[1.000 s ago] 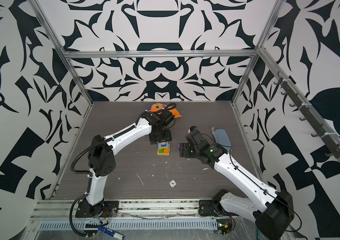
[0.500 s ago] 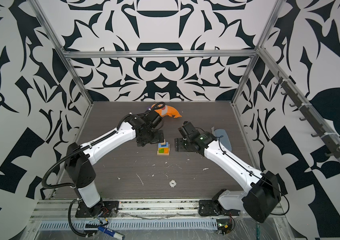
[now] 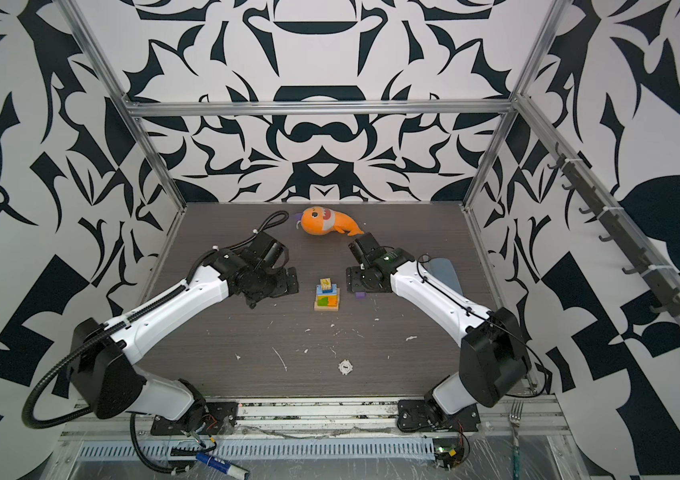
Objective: Build the wood block tower
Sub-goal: 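Withdraw the left gripper while the right gripper lowers and closes on the purple cube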
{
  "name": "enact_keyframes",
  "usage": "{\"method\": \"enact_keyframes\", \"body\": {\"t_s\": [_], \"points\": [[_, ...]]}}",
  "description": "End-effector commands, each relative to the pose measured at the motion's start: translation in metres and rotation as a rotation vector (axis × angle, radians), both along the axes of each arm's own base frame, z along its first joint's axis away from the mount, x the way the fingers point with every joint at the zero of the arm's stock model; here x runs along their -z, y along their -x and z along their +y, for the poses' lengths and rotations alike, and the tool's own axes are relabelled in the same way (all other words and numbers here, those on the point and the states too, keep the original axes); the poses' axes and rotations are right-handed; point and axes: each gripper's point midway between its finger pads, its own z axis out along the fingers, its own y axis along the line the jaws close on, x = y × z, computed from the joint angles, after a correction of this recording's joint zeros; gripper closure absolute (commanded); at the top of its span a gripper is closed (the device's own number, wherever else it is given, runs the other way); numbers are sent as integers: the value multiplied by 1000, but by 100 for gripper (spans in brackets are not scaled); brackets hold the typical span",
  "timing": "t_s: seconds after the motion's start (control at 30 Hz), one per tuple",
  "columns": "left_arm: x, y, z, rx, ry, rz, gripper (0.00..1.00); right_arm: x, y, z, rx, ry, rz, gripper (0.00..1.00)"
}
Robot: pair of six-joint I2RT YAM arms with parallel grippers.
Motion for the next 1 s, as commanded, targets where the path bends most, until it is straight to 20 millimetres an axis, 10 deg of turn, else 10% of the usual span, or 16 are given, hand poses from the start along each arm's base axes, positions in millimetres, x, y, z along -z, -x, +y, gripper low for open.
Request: {"method": "enact_keyframes", "body": {"t_s": [0.0, 0.97], "points": [[0, 1, 0, 11, 47, -17, 1, -7, -18, 0, 8, -23, -40, 24], [15, 12, 13, -15, 57, -5, 0, 71, -42, 10, 51, 2, 137, 36]]}}
